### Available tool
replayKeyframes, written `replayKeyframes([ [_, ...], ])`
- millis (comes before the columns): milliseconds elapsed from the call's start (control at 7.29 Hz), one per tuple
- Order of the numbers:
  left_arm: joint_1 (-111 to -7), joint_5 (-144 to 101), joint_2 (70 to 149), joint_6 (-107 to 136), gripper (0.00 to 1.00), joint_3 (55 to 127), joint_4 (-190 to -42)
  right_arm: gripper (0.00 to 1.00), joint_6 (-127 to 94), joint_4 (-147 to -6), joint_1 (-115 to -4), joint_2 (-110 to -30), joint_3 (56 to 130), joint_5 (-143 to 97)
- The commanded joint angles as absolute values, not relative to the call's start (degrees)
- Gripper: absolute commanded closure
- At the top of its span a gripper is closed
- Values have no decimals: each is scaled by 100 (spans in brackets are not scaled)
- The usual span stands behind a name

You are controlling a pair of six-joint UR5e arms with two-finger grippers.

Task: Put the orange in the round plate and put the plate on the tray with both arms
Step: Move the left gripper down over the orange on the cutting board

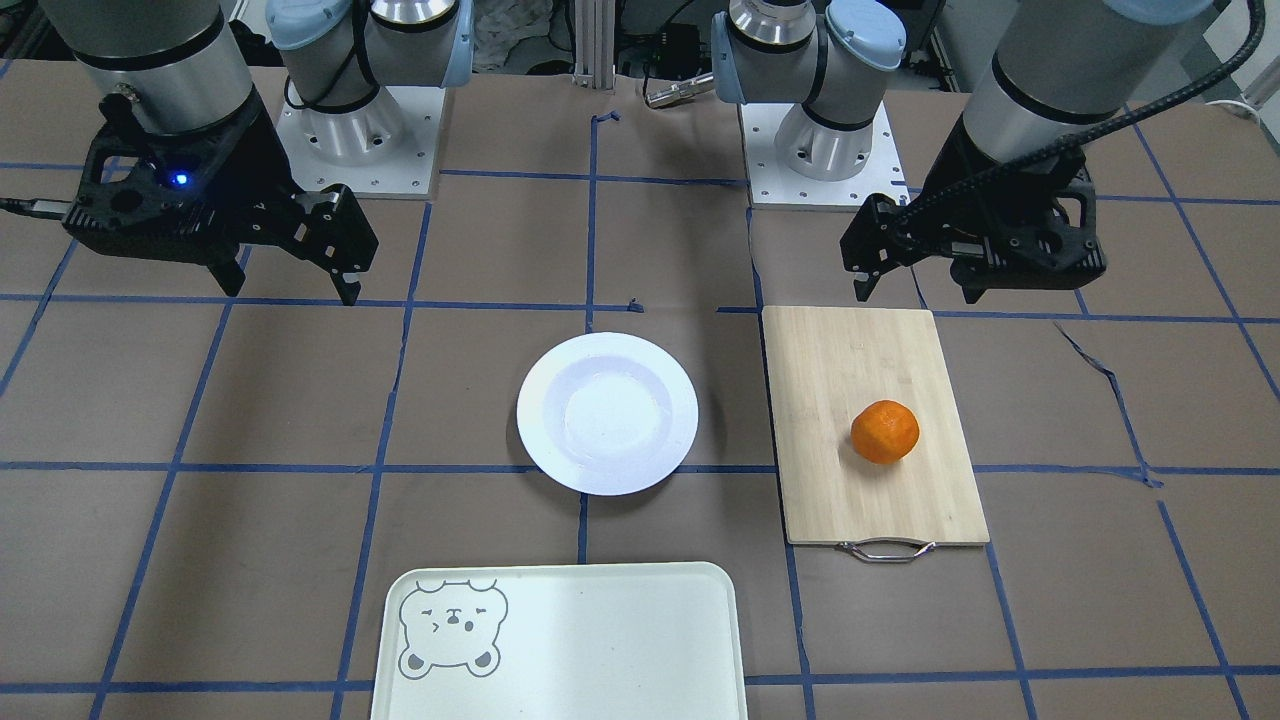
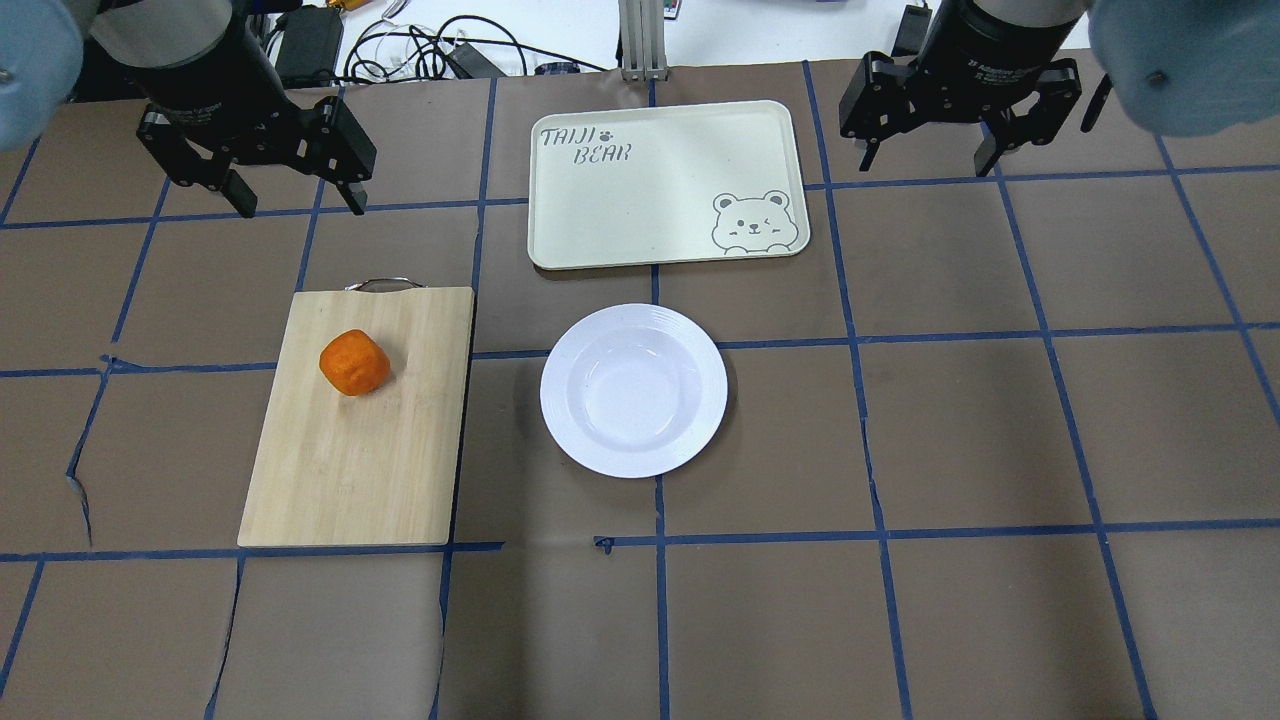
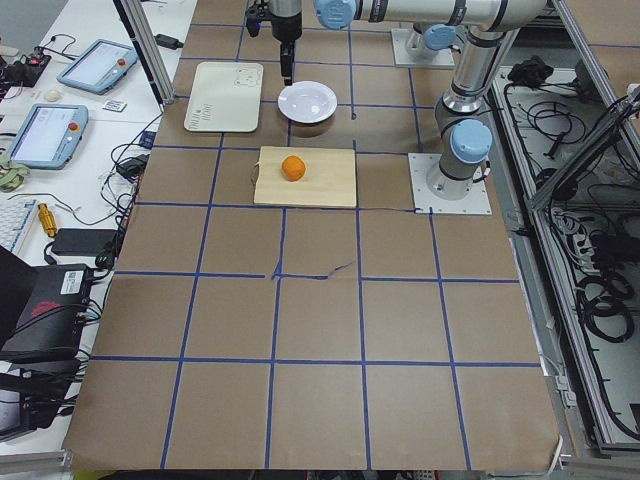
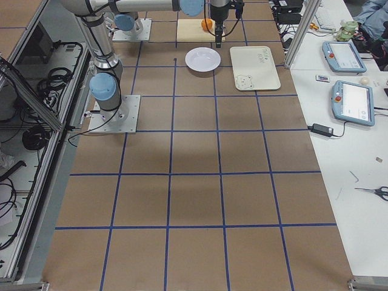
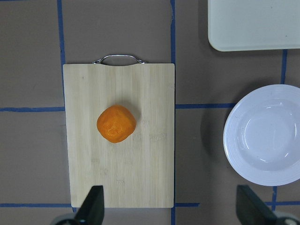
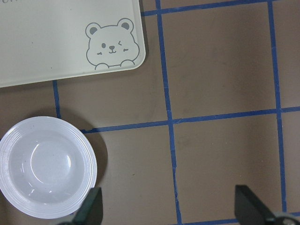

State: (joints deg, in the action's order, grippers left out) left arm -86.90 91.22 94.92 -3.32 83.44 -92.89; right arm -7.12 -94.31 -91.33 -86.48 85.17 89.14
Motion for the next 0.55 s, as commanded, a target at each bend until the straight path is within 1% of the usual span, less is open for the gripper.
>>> replayKeyframes([
  [0,-8605,9114,9632,-343,0,8585,-9255,0,-712,-9431,-9123,-8648,8517,8921],
  [137,-8457,9097,9711,-308,0,8952,-9246,0,-712,-9422,-9123,-8648,8517,8921],
  [411,-8061,8983,9799,-273,0,9560,-8537,0,-712,-9422,-9123,-8648,8517,8921],
])
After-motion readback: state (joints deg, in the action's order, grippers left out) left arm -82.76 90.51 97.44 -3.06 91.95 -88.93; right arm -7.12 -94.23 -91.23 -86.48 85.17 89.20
